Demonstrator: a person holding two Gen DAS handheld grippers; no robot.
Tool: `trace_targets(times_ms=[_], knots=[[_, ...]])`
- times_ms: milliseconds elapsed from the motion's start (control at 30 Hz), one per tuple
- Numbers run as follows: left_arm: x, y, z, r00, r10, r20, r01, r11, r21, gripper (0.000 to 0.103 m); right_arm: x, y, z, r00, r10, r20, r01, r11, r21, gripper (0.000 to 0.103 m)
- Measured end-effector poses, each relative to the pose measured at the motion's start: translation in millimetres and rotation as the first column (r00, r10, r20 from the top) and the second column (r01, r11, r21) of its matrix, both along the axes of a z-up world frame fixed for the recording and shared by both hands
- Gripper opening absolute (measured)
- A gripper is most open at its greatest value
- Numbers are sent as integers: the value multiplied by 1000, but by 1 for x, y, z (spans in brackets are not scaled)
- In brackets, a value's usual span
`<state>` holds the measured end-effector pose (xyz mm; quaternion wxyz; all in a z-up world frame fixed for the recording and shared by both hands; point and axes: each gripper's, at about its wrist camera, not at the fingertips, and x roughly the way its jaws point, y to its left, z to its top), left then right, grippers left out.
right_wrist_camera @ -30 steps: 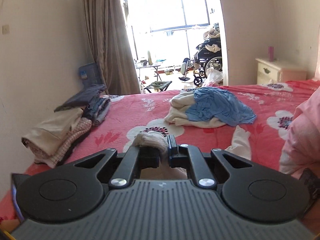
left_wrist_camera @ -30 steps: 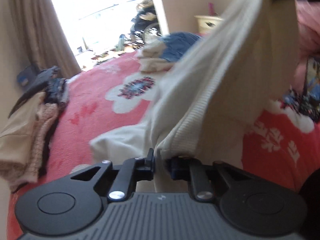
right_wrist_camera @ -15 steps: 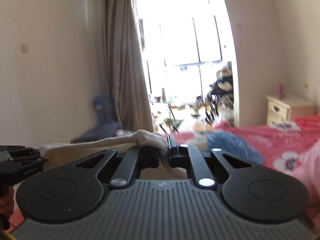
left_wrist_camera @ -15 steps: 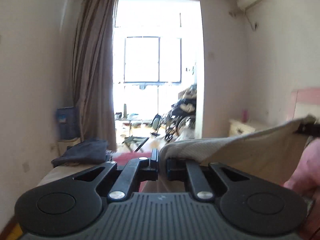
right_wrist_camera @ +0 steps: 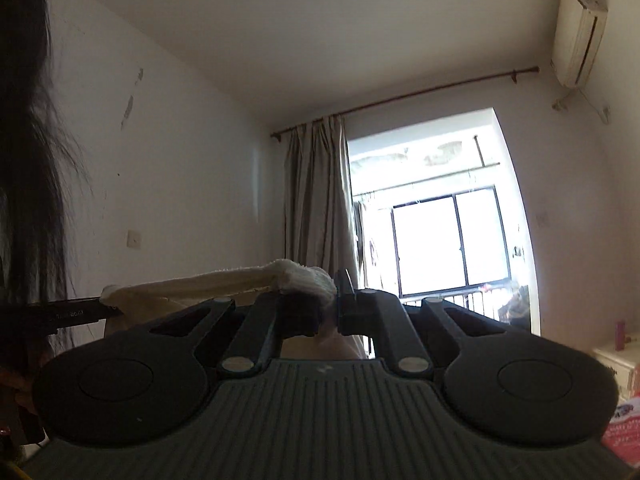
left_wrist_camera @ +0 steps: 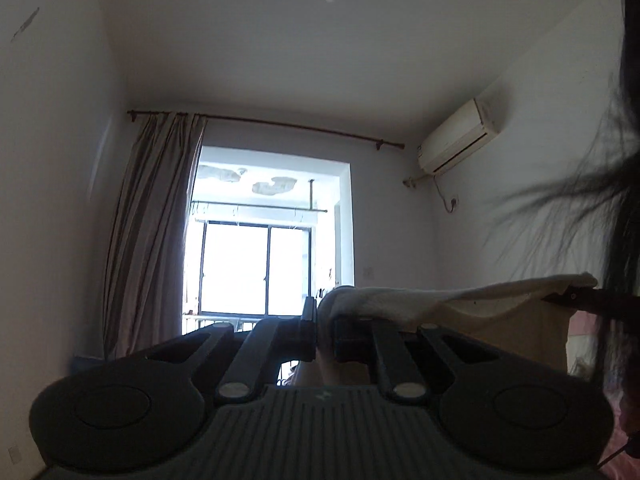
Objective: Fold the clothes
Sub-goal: 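Raise the sweatshirt high with both grippers and shake it out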
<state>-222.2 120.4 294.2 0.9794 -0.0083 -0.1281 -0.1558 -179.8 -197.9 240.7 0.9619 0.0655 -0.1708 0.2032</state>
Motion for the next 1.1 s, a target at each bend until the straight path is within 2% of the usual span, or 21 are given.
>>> trace_targets(times_ms=[133,233,367,467,600,800,933,1033,1100], knots=[[-5,-4,15,999,-39,18,40,999,-22,8,-11,-12,12,998,30,49,-31,999,27,6],[12,-5,9,999,-38,-13,37,999,-22,8,-9,-19,11,998,34,60,-37,998,41,6],[63,-4,-21,993,3,-116,-4,1000,-9,8,18,-24,-5,1000,18,4,-18,999,41,6],[110,-2,-55,976,22,-215,-21,1000,7,8,54,-22,-26,997,-25,-75,26,1000,16,6],[185,-9,-112,928,53,-368,-42,998,36,8,125,-26,-67,972,-85,-218,80,996,-31,6],[321,-35,-199,839,125,-529,-81,991,105,8,254,-29,-148,904,-171,-391,133,983,-124,6],[404,-37,-253,791,184,-584,-109,981,161,8,345,-27,-199,859,-215,-464,147,973,-179,6],[464,-38,-301,750,241,-616,-119,965,233,8,417,-11,-241,811,-243,-532,141,964,-225,6],[502,-40,-335,716,271,-644,-117,955,273,8,450,3,-276,771,-254,-584,128,960,-248,6]])
